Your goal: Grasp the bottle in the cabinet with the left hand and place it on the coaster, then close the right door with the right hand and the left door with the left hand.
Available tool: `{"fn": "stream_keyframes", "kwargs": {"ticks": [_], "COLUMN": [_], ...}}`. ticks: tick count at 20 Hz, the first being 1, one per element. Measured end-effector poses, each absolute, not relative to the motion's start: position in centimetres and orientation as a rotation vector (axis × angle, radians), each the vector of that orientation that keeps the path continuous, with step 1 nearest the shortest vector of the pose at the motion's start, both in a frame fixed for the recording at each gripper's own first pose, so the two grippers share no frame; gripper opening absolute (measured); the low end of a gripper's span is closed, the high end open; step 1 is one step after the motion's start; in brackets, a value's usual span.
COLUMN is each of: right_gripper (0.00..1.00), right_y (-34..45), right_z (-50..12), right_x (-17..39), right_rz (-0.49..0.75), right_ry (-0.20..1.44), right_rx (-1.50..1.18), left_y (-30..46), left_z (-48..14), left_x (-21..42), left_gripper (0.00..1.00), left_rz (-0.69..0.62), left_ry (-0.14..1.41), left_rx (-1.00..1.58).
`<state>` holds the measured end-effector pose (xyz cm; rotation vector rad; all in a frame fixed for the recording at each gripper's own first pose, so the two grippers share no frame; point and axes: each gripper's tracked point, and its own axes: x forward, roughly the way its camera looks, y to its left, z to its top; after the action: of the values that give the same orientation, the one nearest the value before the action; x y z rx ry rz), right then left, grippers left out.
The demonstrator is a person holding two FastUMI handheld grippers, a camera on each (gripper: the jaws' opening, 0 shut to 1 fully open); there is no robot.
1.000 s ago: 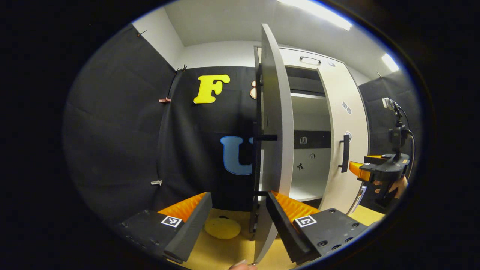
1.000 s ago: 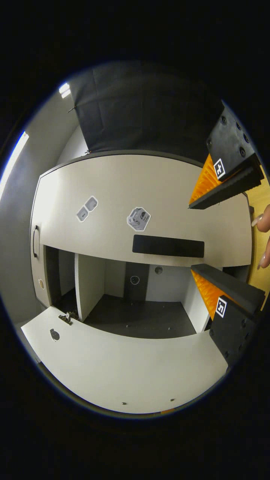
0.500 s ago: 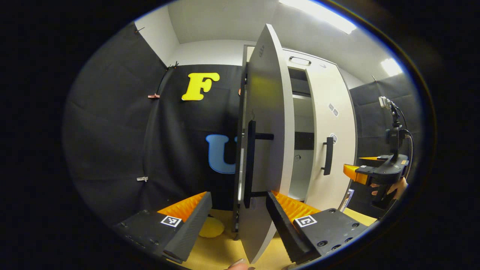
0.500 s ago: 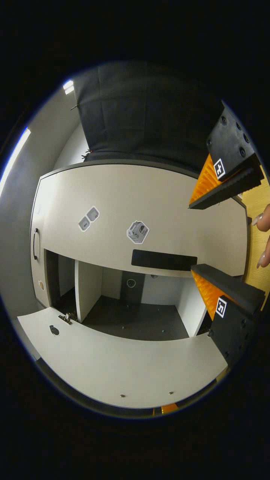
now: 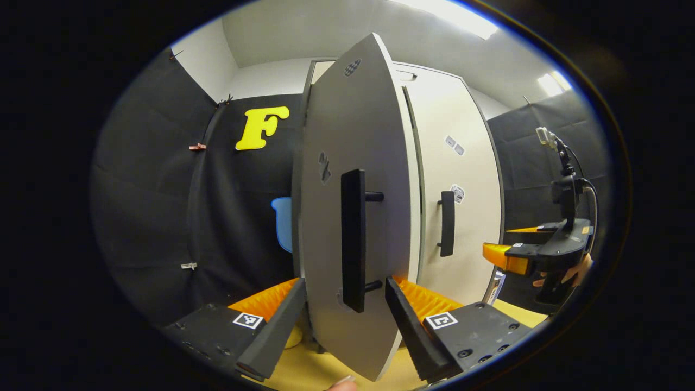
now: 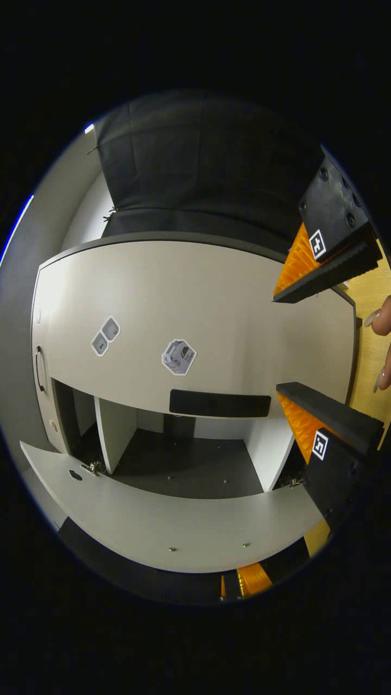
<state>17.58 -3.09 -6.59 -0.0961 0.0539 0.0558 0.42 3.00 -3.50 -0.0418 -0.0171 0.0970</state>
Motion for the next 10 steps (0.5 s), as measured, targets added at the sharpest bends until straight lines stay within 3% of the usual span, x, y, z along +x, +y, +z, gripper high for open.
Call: {"fn": "stream_keyframes", "kwargs": {"ticks": [9, 10], "right_gripper": [0.98, 0.98], "right_y": [-4.8, -4.6], "right_z": [-5.5, -5.3], "right_x": [15.6, 15.2], "right_rz": [0.072, 0.068], "right_ry": [0.027, 0.024], "right_rx": [-0.077, -0.069], "left_y": [0.3, 0.1], "left_z": [-2.0, -1.9], "left_x": [0.4, 0.5], "left_gripper": [0.93, 0.89], "left_rz": [0.062, 0.05], "left_ry": [-0.027, -0.025], "left_rx": [0.003, 0.007]}}
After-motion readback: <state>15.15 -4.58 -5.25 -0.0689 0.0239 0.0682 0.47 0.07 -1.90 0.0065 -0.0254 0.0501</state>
